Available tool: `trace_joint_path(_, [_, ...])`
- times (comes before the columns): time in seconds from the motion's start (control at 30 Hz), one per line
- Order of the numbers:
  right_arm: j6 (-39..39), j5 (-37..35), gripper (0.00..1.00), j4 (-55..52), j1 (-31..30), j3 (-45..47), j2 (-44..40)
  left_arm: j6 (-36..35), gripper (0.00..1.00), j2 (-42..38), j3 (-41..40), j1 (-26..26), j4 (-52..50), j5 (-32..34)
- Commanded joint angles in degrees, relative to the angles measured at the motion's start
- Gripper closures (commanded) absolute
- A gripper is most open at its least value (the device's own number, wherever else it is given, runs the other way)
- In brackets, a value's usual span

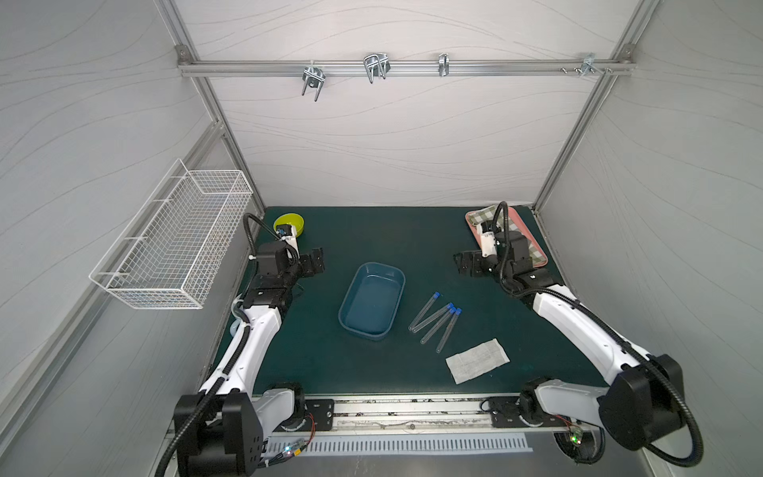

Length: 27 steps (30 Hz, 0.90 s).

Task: Wipe the exteriors of test tubes
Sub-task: Pick up the test tube at the center of the board.

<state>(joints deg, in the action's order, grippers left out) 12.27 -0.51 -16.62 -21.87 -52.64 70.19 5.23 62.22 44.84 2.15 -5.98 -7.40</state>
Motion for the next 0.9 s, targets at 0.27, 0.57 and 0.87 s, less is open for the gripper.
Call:
trace_joint_path(0.27, [10.87,5.08,0.03,-13.53,-0.41,6.81,-8.43,2.06,0.0,-11.59,5.08,-10.13,-16.74,1.24])
trace_joint_path(0.57, [10.8,5.76,0.06,-21.72,-0.35,2.89,-8.73,7.22,0.04,-16.65,0.12,-18.42,-17.26,5.75])
trace_joint_path(0.87, [16.85,9.05,0.28,-19.35,1.2,3.27,-2.24,4.78,0.02,-18.6,-5.29,-20.52,-11.43,5.64])
